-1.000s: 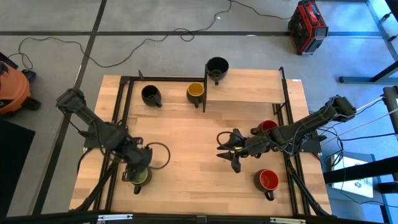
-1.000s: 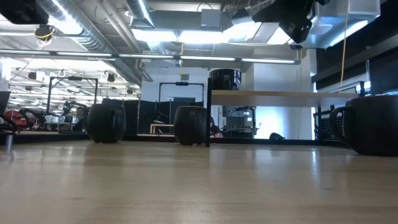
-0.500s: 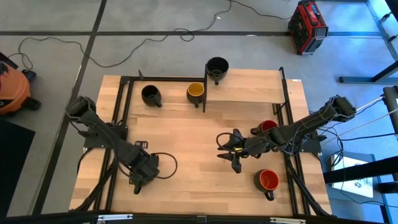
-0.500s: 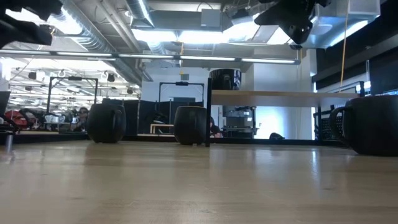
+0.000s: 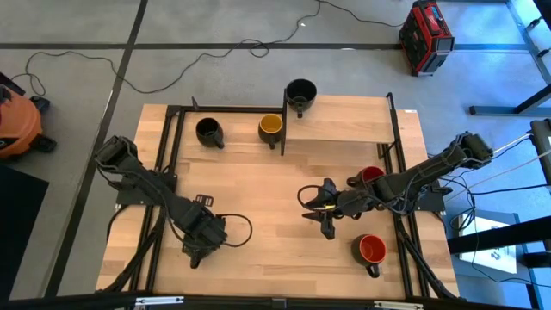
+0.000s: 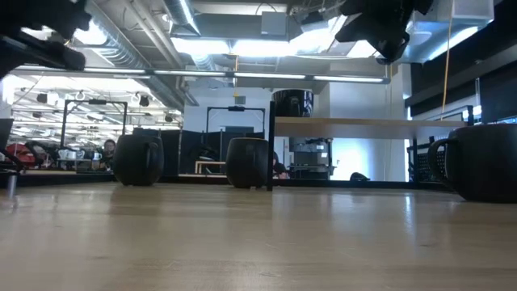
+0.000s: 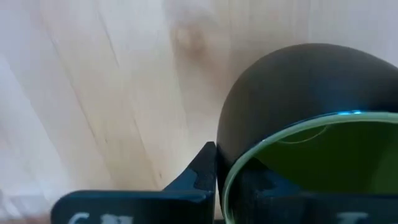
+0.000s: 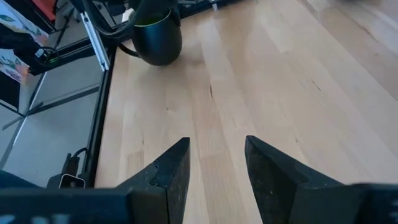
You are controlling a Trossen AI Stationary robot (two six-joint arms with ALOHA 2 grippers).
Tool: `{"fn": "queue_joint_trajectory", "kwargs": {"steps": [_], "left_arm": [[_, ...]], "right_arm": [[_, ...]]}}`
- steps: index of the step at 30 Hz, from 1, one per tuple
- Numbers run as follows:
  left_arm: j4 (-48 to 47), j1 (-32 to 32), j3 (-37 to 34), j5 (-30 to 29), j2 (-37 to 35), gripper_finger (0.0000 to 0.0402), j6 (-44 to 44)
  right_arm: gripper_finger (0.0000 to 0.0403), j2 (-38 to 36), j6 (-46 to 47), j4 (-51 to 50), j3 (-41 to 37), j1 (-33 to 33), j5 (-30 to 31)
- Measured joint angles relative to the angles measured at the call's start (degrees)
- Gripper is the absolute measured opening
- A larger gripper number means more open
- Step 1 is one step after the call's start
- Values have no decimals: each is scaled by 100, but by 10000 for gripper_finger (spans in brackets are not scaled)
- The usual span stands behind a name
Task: Place coffee mugs
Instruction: Put the black green mug on the shelf
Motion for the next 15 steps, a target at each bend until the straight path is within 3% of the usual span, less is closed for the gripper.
{"fn": "queue_joint_trajectory", "kwargs": {"steps": [4, 8, 15], "left_arm": [[-302, 561, 366, -81, -71, 14, 666], [-314, 1306, 1015, -582, -68, 12, 1483], [182, 2593, 1627, -962, -63, 12, 2535]], "right_arm": [[143, -2, -10, 3, -66, 0, 194], [143, -2, 17, -21, -242, -2, 418], [143, -2, -122, -8, -284, -7, 868]]}}
